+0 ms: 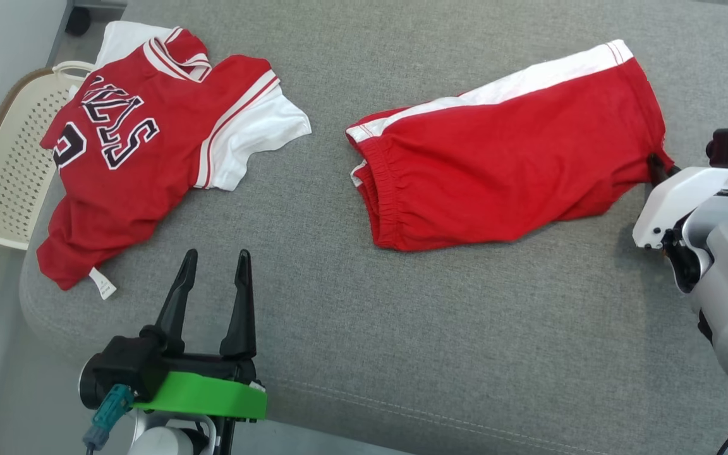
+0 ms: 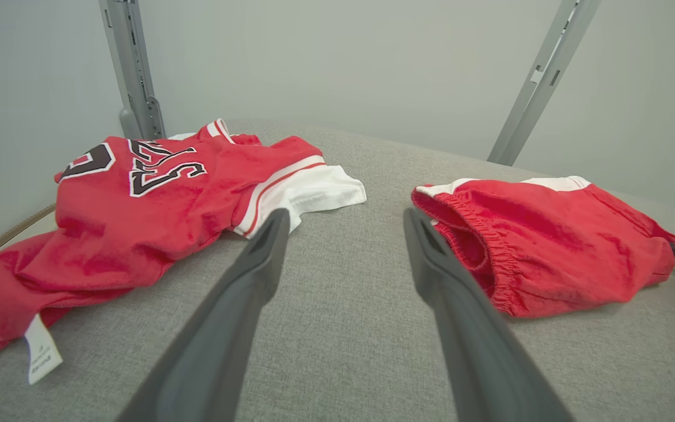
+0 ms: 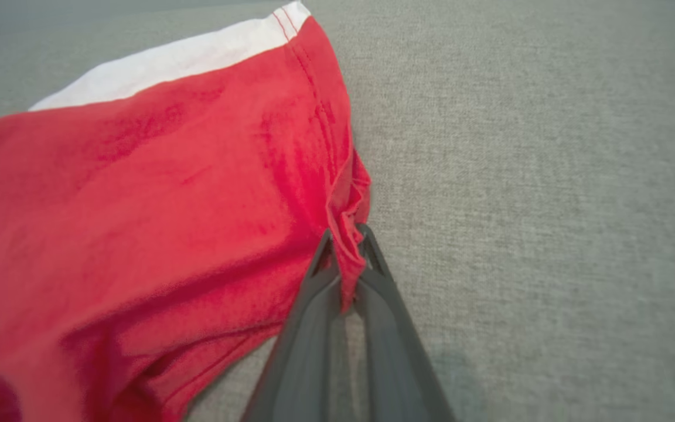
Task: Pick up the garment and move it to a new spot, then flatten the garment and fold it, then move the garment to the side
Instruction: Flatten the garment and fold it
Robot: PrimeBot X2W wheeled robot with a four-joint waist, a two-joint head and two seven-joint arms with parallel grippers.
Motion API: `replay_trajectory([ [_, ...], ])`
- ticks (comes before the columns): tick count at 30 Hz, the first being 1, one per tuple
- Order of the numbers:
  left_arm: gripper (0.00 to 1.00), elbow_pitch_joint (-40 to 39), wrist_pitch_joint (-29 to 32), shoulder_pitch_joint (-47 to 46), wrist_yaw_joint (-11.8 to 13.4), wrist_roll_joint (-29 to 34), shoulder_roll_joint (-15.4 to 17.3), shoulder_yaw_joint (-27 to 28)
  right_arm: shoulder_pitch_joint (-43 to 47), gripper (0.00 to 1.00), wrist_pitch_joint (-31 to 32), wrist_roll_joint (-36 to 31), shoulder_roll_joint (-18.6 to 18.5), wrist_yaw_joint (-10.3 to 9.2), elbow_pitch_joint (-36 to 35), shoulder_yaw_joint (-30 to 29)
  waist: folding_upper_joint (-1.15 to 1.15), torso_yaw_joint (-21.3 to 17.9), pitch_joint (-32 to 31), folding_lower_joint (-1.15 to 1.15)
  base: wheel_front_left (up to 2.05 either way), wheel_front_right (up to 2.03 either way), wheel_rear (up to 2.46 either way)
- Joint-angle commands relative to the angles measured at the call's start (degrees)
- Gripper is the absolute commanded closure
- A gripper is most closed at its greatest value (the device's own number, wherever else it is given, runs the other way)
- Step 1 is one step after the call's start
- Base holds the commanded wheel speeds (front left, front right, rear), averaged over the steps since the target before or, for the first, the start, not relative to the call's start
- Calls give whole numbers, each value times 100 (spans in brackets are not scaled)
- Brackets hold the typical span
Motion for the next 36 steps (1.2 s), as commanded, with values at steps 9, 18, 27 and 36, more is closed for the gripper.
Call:
replay_trajectory([
  [9,0,115,64,132,27,-13,81,-43,750,100,-320,42,160,-11,-189,-7,0,-298,-555,0,0,0,0],
  [18,0,76,233,328,107,-20,208,-74,1334,100,-415,60,150,-11,-513,-165,0,-517,-945,0,0,0,0],
  [27,0,52,348,479,139,-68,277,-109,1712,0,-431,-90,250,-11,-533,-269,0,-564,-1133,0,0,0,0],
  [36,0,211,726,632,485,-355,160,131,1927,0,-431,-297,324,-10,-546,-512,0,-577,-1458,0,0,0,0],
])
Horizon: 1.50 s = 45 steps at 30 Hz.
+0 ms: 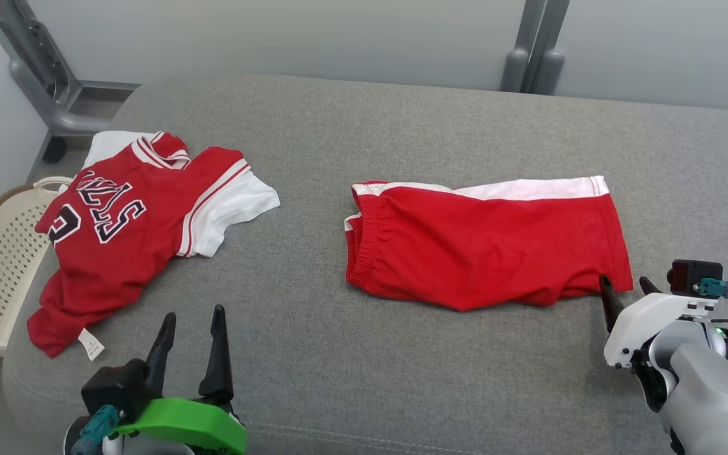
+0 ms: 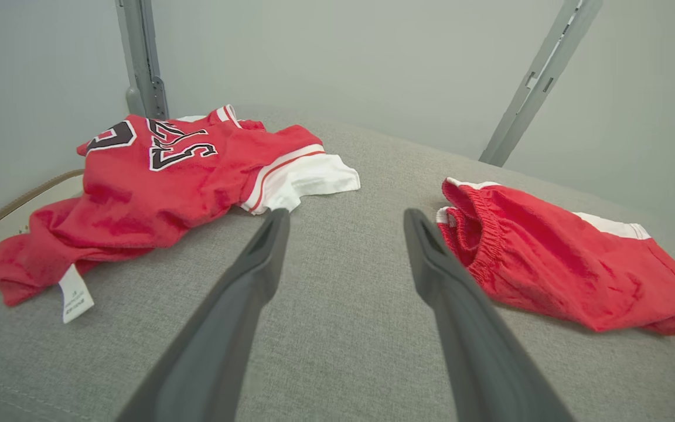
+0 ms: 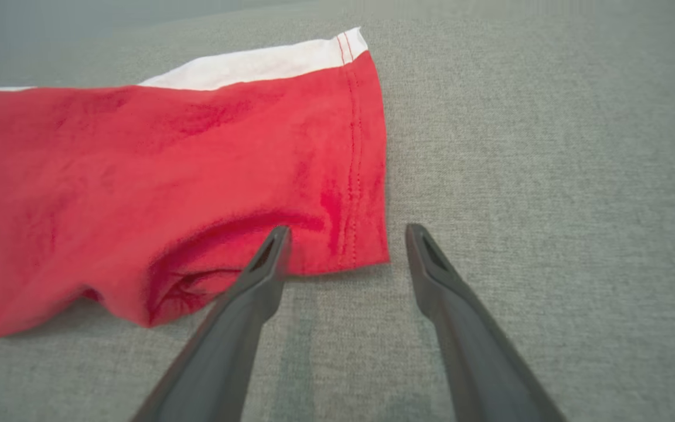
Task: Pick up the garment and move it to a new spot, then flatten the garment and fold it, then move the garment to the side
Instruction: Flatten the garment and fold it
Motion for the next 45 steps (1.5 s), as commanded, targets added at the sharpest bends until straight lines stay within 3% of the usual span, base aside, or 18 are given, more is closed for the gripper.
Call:
replay_trajectory([
  [1,0,-19,28,139,74,-81,-29,71,94,0,-22,-67,6,-8,-100,-46,0,-24,-144,0,0,0,0],
  [9,0,-79,174,406,232,-235,105,296,677,0,-21,-1034,19,-8,-1272,-700,0,-268,-557,0,0,0,0],
  [15,0,-250,230,600,400,-94,207,260,1650,0,-21,-1997,541,-8,-2790,-1563,0,-454,-716,0,0,0,0],
  [18,0,-250,200,630,356,25,300,175,2144,0,-21,-2327,839,-8,-3480,-1918,0,-529,-756,0,0,0,0],
  [26,0,-35,76,534,369,485,493,-112,3043,0,164,-2637,1160,-7,-4772,-2006,0,-723,-826,0,0,0,0],
  [32,0,169,-155,696,470,454,452,-49,3479,0,336,-2531,1180,-7,-5347,-1699,0,-864,-864,0,0,0,0],
  [45,0,207,-273,886,517,269,471,51,3703,0,522,-2608,1182,-7,-5495,-1718,0,-891,-862,0,0,0,0],
])
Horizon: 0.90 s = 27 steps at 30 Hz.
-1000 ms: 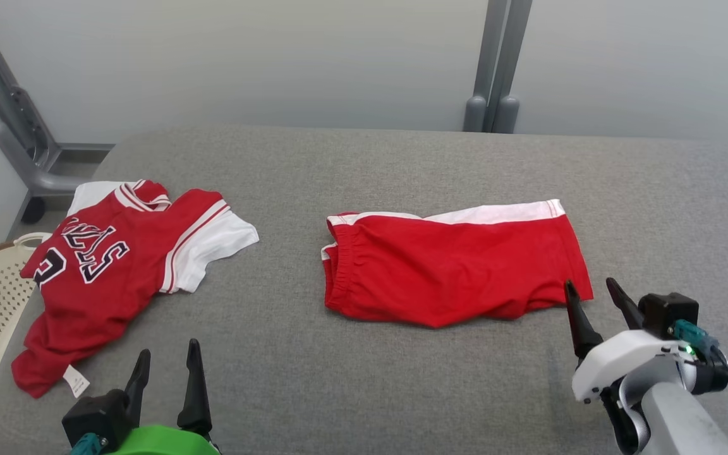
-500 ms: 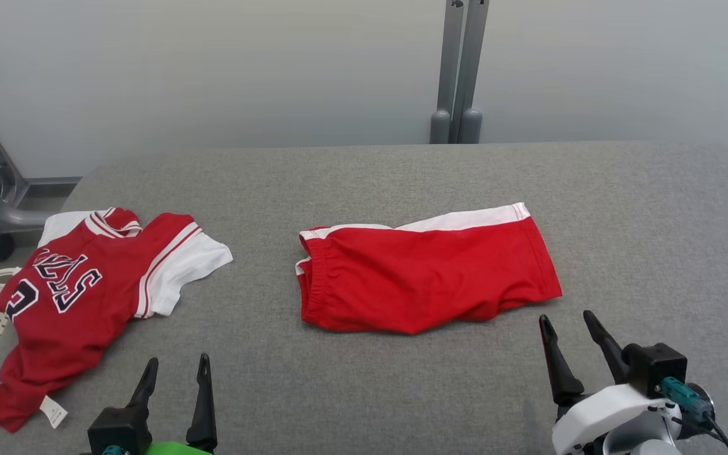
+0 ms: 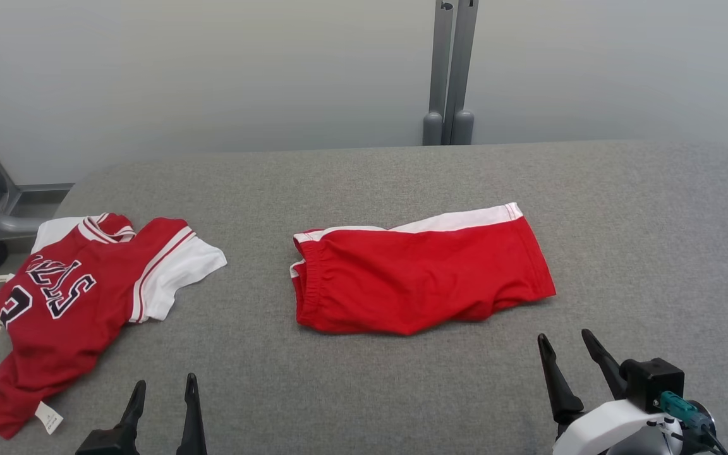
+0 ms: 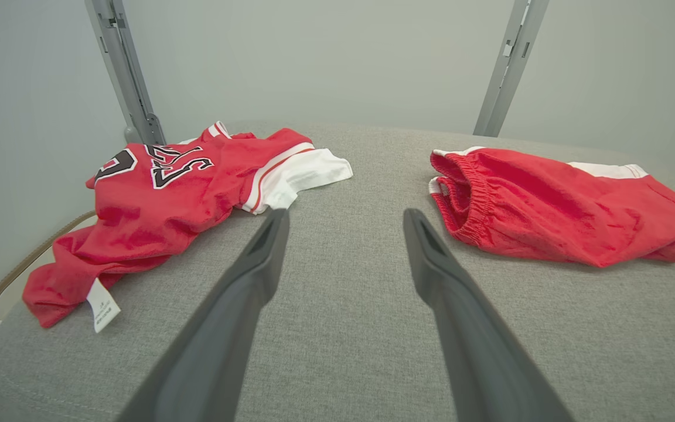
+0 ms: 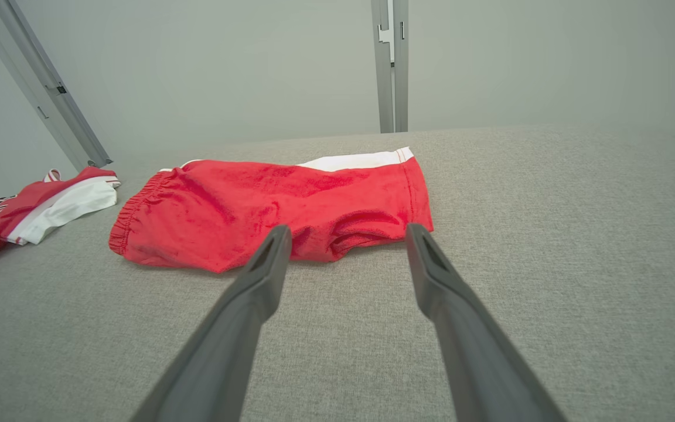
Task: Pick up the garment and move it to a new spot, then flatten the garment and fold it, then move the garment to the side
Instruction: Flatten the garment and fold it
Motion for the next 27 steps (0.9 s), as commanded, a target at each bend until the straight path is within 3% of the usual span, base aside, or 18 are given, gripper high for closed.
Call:
replay_trajectory([
  [1,0,-13,-15,79,18,-53,13,16,43,0,14,-10,-9,-6,-42,-15,0,5,8,0,0,0,0],
  [12,0,-82,33,32,13,-135,12,-17,-89,0,93,7,-9,-6,-38,-20,0,27,66,0,0,0,0],
  [16,0,-106,53,12,55,-103,42,-26,-364,0,497,59,-13,-6,99,-168,0,10,113,0,0,0,0],
  [20,0,-137,79,-57,43,-86,55,-67,-887,0,1288,10,-11,-5,244,-248,0,30,196,0,0,0,0],
  [22,0,-157,106,-123,26,-69,55,-112,-1293,0,2214,-298,-14,-7,427,-347,0,85,280,0,0,0,0],
  [27,0,-205,131,-221,-15,-28,52,-207,-2005,0,3707,-535,-96,-5,554,-588,0,243,490,0,0,0,0],
])
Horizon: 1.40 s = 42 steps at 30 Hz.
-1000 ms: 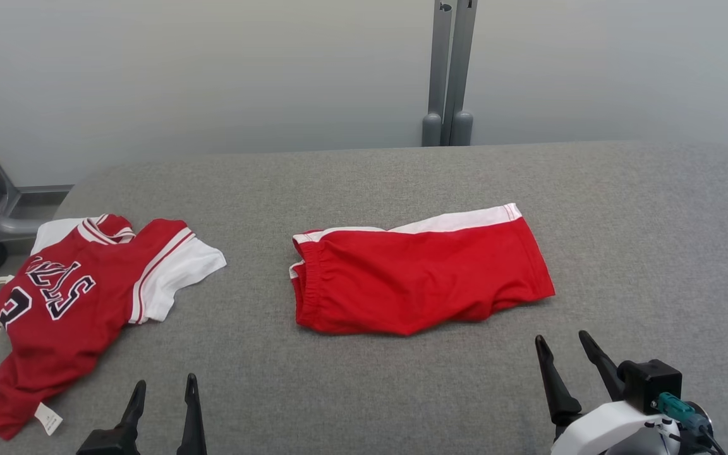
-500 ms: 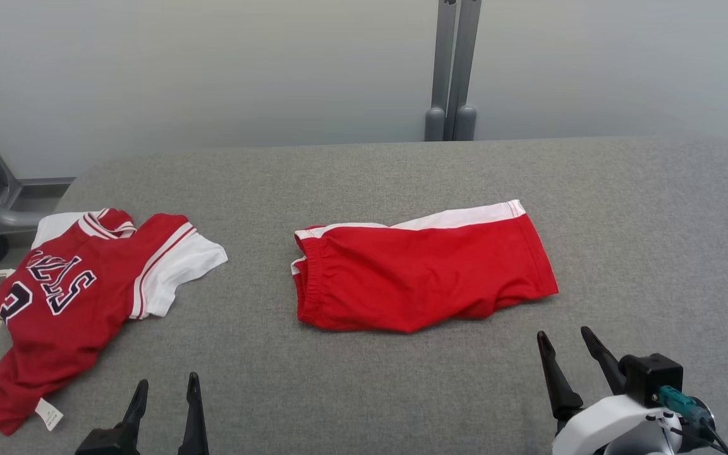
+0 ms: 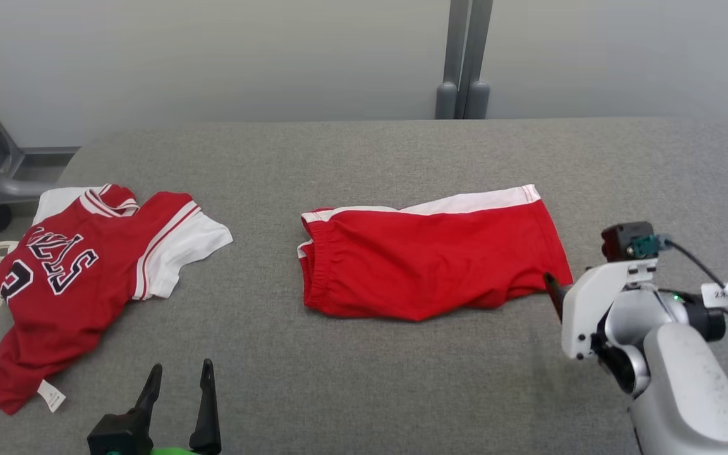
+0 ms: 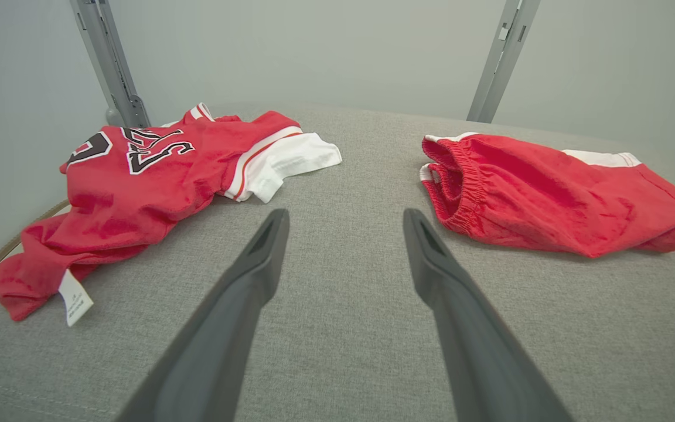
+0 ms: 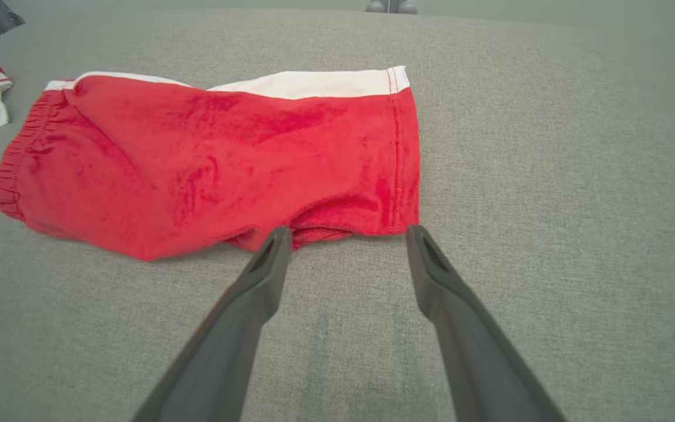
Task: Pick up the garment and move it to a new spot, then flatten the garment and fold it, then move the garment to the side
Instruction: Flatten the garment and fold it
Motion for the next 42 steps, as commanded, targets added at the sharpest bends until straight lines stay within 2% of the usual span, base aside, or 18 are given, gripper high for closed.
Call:
replay_trajectory([
  [1,0,-34,20,-143,-38,66,25,-39,-316,0,427,-89,-145,-3,33,-201,0,163,223,0,0,0,0],
  [5,0,-55,41,-352,-136,108,38,-159,-933,0,995,-226,-363,-4,334,-747,0,344,575,0,0,0,0],
  [12,0,-11,-25,-702,-242,186,2,-288,-1735,0,1238,-306,-572,0,1166,-1353,0,674,1031,0,0,0,0],
  [19,0,33,-119,-1003,-292,237,-35,-355,-2343,0,1302,-385,-702,0,1882,-1711,0,946,1453,0,0,0,0],
  [27,0,99,-173,-1160,-336,199,-60,-399,-2696,0,1348,-449,-735,0,2448,-1779,0,1080,1752,0,0,0,0],
  [30,0,138,-186,-1201,-355,199,-72,-433,-2744,14,1286,-498,-701,0,2656,-1844,0,1125,1793,0,0,0,0],
  [32,0,173,-191,-1218,-352,199,-65,-443,-2791,48,1288,-415,-598,1,2800,-1878,0,1143,1803,0,0,0,0],
  [33,0,185,-194,-1235,-351,197,-58,-445,-2804,57,1318,-398,-544,2,2879,-1859,0,1146,1806,0,0,0,0],
  [37,0,245,-207,-1265,-341,183,-47,-454,-2803,80,1375,-357,-485,2,3102,-1739,0,1157,1768,0,0,0,0],
  [39,0,265,-215,-1277,-344,168,-42,-457,-2824,98,1334,-344,-496,2,3157,-1695,0,1158,1740,0,0,0,0],
  [42,0,292,-225,-1287,-332,153,-35,-456,-2862,100,1200,-401,-569,2,3197,-1655,0,1153,1693,0,0,0,0],
])
